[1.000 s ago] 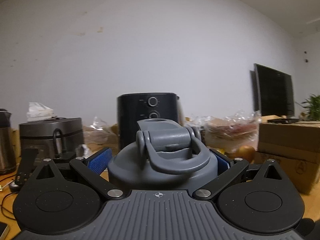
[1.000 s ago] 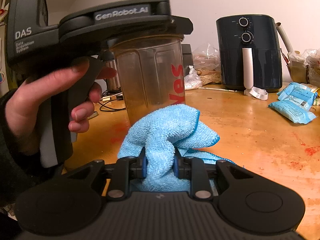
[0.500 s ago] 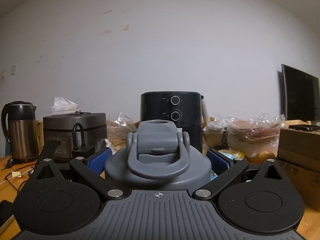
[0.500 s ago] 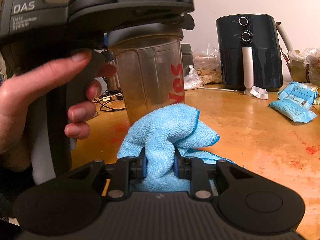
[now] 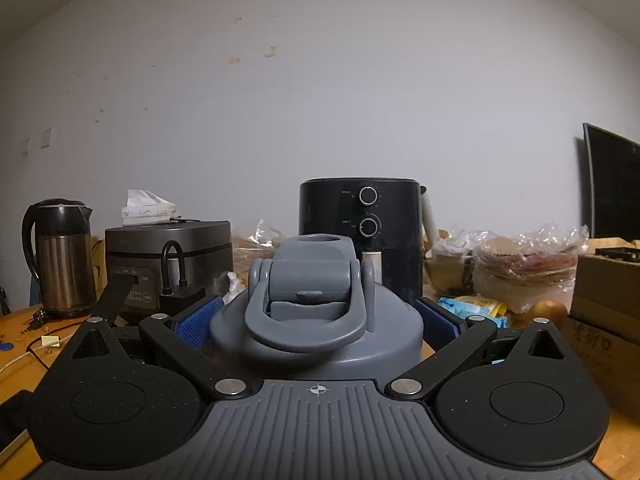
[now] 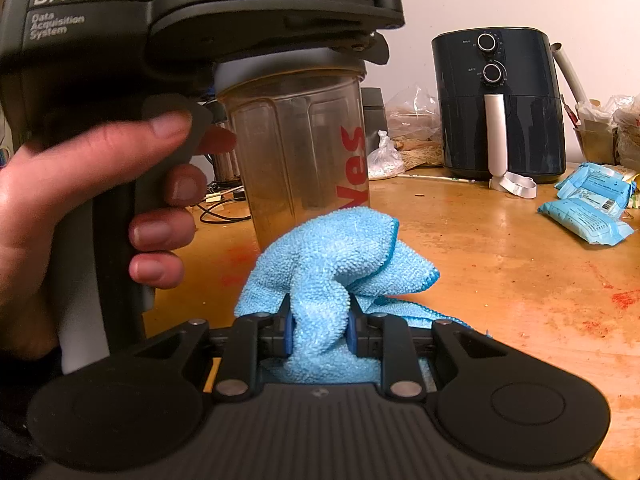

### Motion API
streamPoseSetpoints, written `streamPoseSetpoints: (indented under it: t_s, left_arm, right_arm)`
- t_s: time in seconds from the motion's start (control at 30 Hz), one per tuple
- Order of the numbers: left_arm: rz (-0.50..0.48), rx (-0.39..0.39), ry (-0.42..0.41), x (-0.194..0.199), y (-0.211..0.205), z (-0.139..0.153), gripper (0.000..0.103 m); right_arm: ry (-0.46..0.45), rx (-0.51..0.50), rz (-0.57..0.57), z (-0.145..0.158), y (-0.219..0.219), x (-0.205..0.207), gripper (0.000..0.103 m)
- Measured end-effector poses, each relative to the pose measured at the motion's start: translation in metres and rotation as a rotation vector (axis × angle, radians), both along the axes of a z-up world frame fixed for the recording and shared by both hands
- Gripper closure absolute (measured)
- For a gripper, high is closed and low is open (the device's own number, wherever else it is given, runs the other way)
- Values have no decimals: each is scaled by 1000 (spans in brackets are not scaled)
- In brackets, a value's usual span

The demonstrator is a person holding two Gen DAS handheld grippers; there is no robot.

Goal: Clean container
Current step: 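Rub the cloth along the bottle side with right tool while left tool turns bottle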

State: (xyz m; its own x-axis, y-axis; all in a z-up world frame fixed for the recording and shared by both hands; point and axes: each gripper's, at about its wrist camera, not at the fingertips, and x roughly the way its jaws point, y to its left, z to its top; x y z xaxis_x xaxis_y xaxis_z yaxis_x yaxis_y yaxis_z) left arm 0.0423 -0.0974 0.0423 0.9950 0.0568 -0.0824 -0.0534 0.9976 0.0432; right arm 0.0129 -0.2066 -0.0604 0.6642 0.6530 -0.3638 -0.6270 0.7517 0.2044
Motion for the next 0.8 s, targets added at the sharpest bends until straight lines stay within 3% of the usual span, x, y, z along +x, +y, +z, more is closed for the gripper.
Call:
streamPoseSetpoints:
  t_s: [0.13, 0.2, 0.37, 0.8]
  left_arm:
    - [15, 2, 2, 0, -1, 0, 1]
    - [10, -6, 5, 0, 0, 0, 8]
    - [6, -3, 5, -1, 0, 1, 8]
    - [-121, -10, 6, 0, 14, 0, 8]
  right_arm:
    - [0, 1, 2, 0, -1, 0, 84]
    - [0, 1, 2, 0, -1, 0, 84]
    - [1, 1, 2, 0, -1, 0, 84]
    - [-2, -2, 3, 0, 0, 0, 85]
